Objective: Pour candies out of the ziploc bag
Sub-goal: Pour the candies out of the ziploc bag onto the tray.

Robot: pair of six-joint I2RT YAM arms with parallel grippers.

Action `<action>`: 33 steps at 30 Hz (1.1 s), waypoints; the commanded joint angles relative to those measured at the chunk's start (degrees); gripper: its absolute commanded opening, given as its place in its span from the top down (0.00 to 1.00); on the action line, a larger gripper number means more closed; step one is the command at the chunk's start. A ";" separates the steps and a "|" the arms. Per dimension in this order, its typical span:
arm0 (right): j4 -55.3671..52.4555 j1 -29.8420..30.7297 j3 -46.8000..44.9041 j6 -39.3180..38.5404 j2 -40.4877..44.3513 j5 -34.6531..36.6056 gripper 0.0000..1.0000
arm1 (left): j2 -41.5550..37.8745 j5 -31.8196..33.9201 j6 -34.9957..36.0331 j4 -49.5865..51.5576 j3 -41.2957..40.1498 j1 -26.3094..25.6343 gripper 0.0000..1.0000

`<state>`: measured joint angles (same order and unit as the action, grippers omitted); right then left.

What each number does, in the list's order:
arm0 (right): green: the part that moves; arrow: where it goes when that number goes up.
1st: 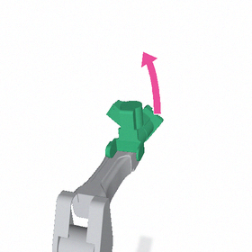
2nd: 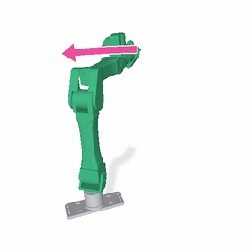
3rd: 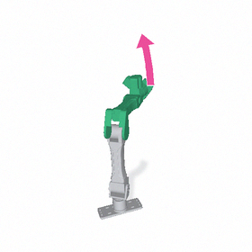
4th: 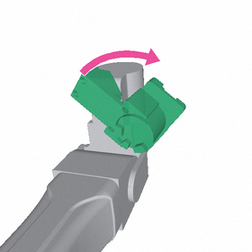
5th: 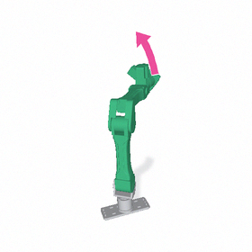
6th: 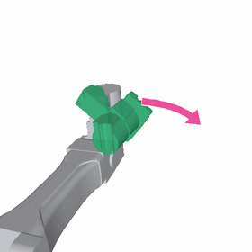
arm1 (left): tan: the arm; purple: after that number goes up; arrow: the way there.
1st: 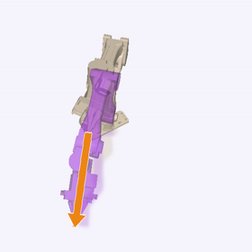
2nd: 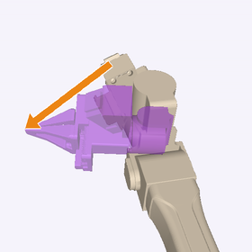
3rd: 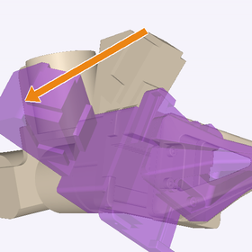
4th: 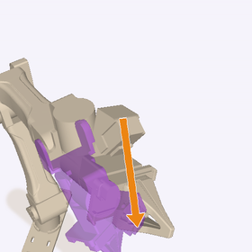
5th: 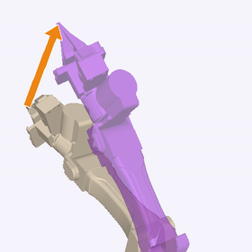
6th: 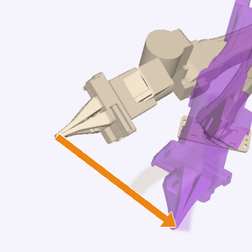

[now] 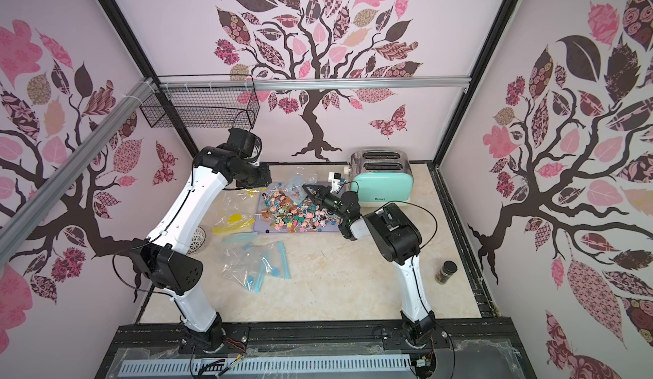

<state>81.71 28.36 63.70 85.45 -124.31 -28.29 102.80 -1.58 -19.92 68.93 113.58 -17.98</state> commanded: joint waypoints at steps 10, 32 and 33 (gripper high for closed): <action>1.98 -0.67 -2.09 0.45 6.01 -1.68 1.00 | 9.06 -2.28 -2.04 -7.43 -4.91 0.49 1.00; -2.64 -0.45 -0.50 -3.24 2.32 -3.87 1.00 | 13.15 -8.13 -2.41 -14.84 -0.46 -3.68 1.00; -2.81 -0.45 -0.46 -3.44 2.40 -3.80 1.00 | 13.37 -7.88 -2.27 -14.46 0.03 -3.86 1.00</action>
<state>79.59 27.99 61.82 84.01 -121.56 -31.14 115.18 -9.17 -22.50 54.78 110.76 -21.15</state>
